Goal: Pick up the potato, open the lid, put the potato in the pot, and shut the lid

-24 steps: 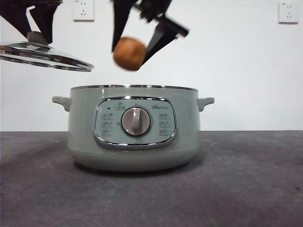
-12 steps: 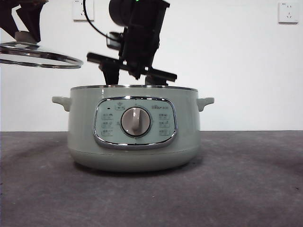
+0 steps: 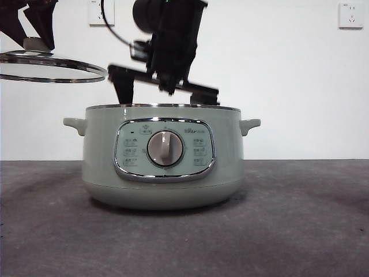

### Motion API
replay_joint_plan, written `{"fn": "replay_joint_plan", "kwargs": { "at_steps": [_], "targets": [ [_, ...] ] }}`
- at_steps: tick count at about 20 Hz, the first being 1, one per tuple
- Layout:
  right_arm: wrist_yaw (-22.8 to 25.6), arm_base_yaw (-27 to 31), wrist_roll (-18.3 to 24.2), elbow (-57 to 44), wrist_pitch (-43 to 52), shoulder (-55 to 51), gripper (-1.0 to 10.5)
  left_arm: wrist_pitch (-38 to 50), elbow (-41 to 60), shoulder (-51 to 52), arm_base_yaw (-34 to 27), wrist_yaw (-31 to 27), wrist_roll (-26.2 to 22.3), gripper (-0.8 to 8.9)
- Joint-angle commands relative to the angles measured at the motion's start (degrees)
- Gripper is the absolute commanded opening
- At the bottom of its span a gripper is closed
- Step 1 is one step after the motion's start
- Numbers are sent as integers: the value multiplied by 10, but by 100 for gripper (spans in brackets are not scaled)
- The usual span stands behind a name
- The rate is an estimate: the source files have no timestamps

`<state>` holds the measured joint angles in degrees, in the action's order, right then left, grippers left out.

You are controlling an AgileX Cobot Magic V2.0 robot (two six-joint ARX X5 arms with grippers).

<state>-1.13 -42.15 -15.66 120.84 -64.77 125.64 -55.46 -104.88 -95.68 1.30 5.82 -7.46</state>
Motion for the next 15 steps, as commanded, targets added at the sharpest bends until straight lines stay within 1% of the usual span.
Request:
{"fn": "replay_joint_plan", "kwargs": {
  "at_steps": [1,2,3,5,6,8,11,13,15],
  "targets": [
    [25,-3,14,5,-23,-47,671,10,-1,4,5,6,4,-12],
    [39,-6,25,5,-44,-70,670,7,-1,4,11,6,9,-12],
    [64,-7,38,5,-66,-94,670,6,-1,4,18,7,10,-12],
    [135,-11,54,5,-113,-141,670,-1,-1,4,46,7,10,-12],
    [160,-11,56,4,-137,-162,670,-5,-1,4,63,7,10,-12],
    [165,-10,71,0,-142,-208,670,-15,-1,4,103,6,13,-12],
    [165,-11,80,-14,-143,-271,669,-24,-1,3,158,6,17,-12],
    [165,-10,80,-56,-142,-322,669,-27,-1,2,192,6,19,-13],
    [165,-9,82,-120,-142,-381,669,-28,-1,1,220,6,19,-12]
  ]
}}
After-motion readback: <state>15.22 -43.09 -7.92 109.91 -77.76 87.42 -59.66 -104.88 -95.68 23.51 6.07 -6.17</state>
